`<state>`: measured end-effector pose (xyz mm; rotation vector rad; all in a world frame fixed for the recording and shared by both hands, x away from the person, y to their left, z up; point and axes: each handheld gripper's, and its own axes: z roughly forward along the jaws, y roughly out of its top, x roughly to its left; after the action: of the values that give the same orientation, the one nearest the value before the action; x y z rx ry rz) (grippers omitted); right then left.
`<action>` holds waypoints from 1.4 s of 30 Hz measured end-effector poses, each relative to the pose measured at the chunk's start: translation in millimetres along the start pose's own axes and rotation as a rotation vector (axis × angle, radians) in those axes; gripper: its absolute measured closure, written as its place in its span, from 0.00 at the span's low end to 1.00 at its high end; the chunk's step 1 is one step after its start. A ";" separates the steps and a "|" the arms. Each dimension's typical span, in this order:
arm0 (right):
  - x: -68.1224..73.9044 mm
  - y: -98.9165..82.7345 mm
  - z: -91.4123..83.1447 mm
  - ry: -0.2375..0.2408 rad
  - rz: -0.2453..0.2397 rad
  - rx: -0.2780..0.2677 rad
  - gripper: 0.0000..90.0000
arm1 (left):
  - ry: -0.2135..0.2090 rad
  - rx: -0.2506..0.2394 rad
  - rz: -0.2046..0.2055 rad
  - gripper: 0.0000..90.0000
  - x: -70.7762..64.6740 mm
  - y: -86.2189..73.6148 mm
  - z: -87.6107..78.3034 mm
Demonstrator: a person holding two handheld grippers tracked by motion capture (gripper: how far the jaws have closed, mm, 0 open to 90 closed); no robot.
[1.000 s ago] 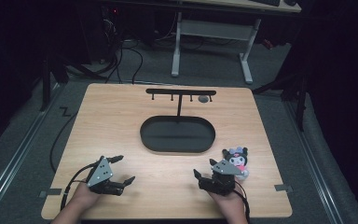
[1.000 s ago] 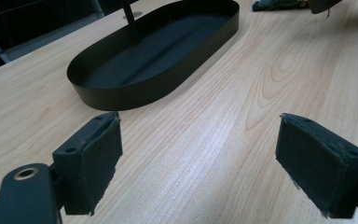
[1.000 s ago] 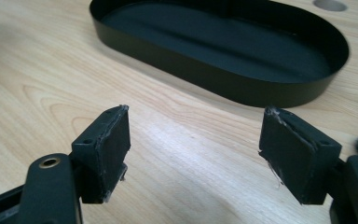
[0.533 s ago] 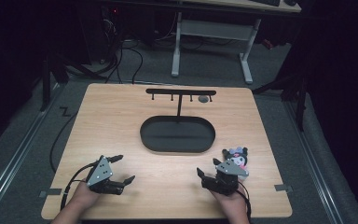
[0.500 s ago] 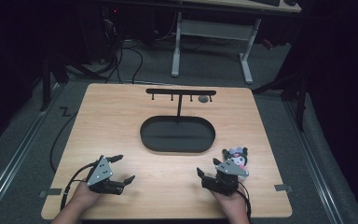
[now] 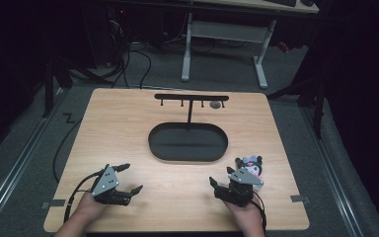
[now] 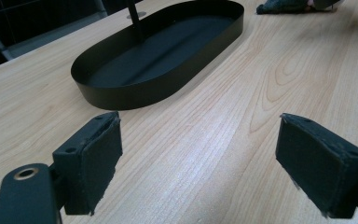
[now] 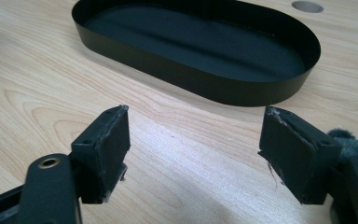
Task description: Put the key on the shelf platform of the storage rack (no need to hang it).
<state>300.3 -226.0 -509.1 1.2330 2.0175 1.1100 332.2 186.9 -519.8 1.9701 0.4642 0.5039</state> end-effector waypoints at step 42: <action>10.9 22.1 12.6 -0.014 -0.019 0.237 0.17 | -0.022 0.009 0.039 0.17 -4.5 0.3 -0.2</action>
<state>315.4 -206.1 -497.1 1.3289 2.1940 0.8689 328.4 184.5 -520.2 1.9946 0.4160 0.5046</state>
